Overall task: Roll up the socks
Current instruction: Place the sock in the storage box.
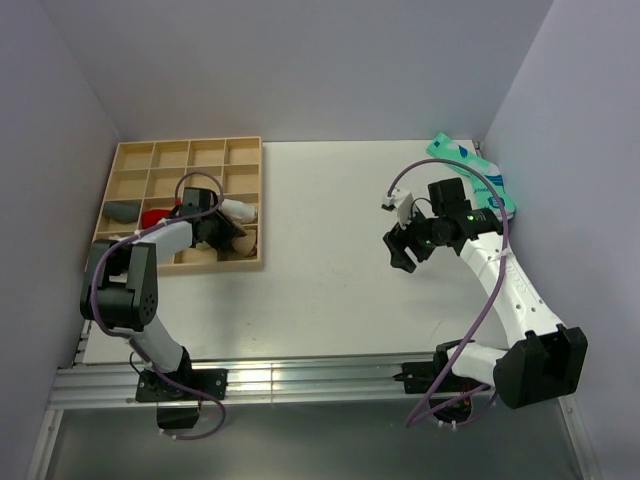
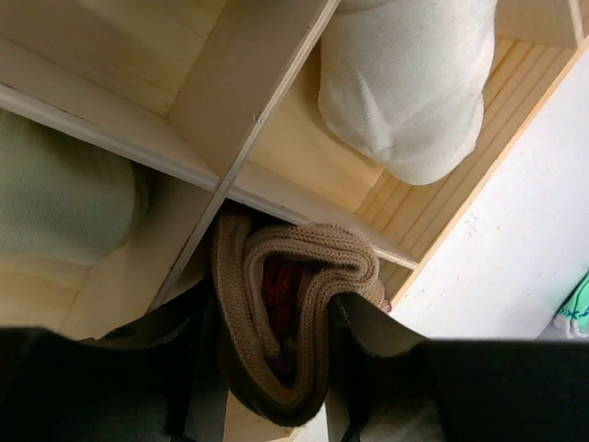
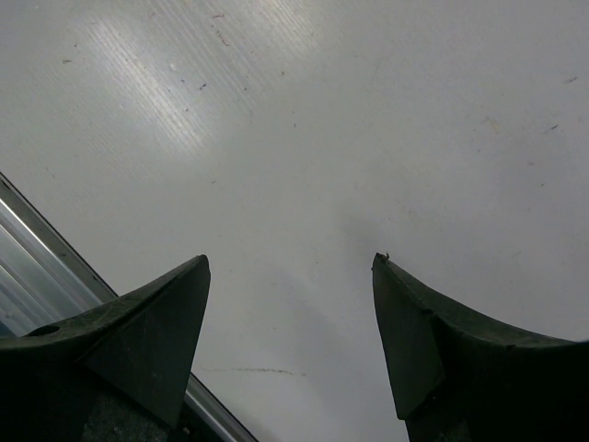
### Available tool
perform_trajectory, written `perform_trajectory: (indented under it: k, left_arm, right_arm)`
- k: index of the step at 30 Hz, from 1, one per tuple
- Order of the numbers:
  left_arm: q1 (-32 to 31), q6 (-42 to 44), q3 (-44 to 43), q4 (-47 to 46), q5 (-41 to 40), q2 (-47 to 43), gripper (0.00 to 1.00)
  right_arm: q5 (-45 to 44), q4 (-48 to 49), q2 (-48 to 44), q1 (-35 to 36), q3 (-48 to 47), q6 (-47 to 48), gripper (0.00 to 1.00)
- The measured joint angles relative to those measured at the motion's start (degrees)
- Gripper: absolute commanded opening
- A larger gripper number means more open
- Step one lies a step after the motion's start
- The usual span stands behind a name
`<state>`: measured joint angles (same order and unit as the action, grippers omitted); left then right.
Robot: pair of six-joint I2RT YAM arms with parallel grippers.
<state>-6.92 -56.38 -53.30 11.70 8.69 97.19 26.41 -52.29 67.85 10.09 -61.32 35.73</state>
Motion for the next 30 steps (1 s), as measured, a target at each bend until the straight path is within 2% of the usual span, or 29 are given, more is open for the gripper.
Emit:
perform_trajectory:
  k: [1,4,5,8,11,16,17,21,22,23,30]
  left_arm:
    - [-0.1,0.1,-0.2,0.3,-0.1,0.2,0.0]
    - [-0.1,0.3,-0.8,1.2,0.0,0.5,0.09]
    - [-0.1,0.3,-1.1,1.5,0.0,0.6,0.17]
    - [-0.1,0.4,-1.4,2.0,0.0,0.7,0.3]
    - [-0.1,0.4,-2.1,3.2,-0.1,0.8,0.39]
    - [-0.1,0.4,-4.2,8.0,-1.5,0.9,0.46]
    - [-0.1,0.4,-4.5,9.0,-1.9,0.9,0.54]
    - [-0.1,0.7,-5.8,12.4,-3.0,0.8,0.63]
    - [-0.1,0.8,-6.0,13.1,-3.3,0.8,0.74]
    - [-0.1,0.8,-6.3,13.6,-3.3,0.7,0.77]
    - [-0.1,1.2,-7.3,17.2,-4.2,0.5,0.78]
  right_arm:
    - [0.0,0.0,0.0,0.0,0.0,0.0,0.78]
    - [0.0,0.0,0.0,0.0,0.0,0.0,0.78]
    - [0.0,0.0,0.0,0.0,0.0,0.1,0.78]
    - [0.0,0.0,0.0,0.0,0.0,0.2,0.78]
    - [0.0,0.0,0.0,0.0,0.0,0.4,0.78]
    - [0.0,0.0,0.0,0.0,0.0,0.8,0.78]
    - [0.0,0.0,0.0,0.0,0.0,0.9,0.78]
    - [0.0,-0.2,0.3,0.0,0.0,1.1,0.78]
    - [0.0,-0.3,0.5,0.0,0.0,1.2,0.78]
    - [0.0,-0.4,0.7,0.0,0.0,1.3,0.78]
    - [0.0,-1.0,1.4,0.0,0.0,1.5,0.78]
